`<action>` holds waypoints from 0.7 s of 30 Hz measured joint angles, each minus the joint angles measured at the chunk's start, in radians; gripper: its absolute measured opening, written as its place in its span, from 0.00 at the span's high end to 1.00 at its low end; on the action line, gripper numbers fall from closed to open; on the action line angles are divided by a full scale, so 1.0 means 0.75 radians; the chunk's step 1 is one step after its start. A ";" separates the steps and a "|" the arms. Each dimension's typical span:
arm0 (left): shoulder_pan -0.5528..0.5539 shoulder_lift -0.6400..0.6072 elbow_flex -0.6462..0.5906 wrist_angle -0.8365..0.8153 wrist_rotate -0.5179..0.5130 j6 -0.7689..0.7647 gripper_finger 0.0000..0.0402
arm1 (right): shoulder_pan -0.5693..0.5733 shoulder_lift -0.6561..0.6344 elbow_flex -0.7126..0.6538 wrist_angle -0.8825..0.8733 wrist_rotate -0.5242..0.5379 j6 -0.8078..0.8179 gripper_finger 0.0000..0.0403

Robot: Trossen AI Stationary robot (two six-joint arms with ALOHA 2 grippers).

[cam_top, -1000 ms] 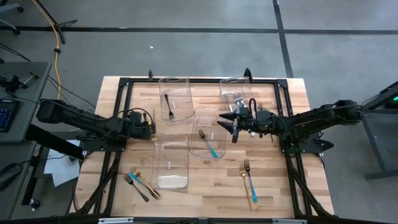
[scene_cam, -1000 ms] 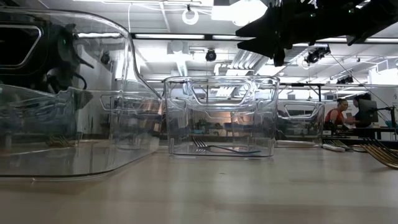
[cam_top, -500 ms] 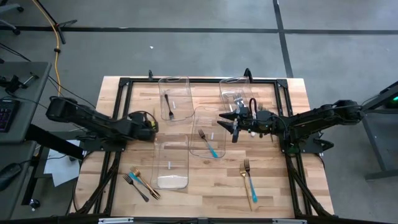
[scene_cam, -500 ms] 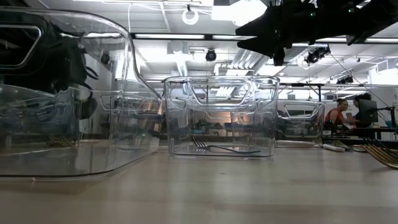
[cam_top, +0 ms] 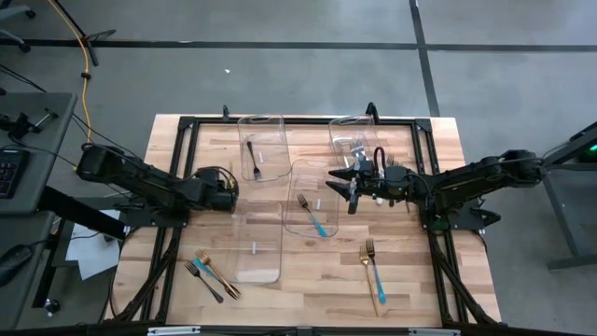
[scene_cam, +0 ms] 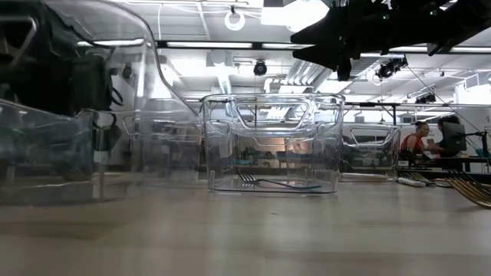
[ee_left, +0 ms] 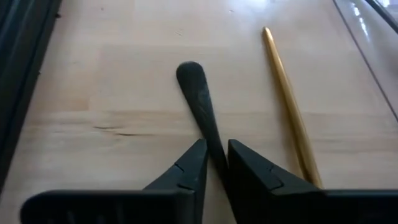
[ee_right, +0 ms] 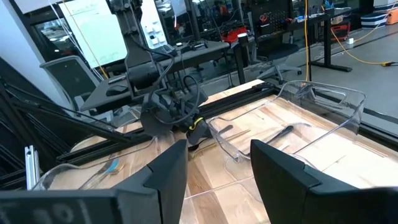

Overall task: Sort silverware by color (type)
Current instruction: Put the black fork into the top left transparent bin

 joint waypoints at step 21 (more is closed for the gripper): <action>0.019 0.005 0.006 -0.030 -0.054 0.030 0.99 | 0.000 0.000 0.000 0.003 0.000 -0.001 0.57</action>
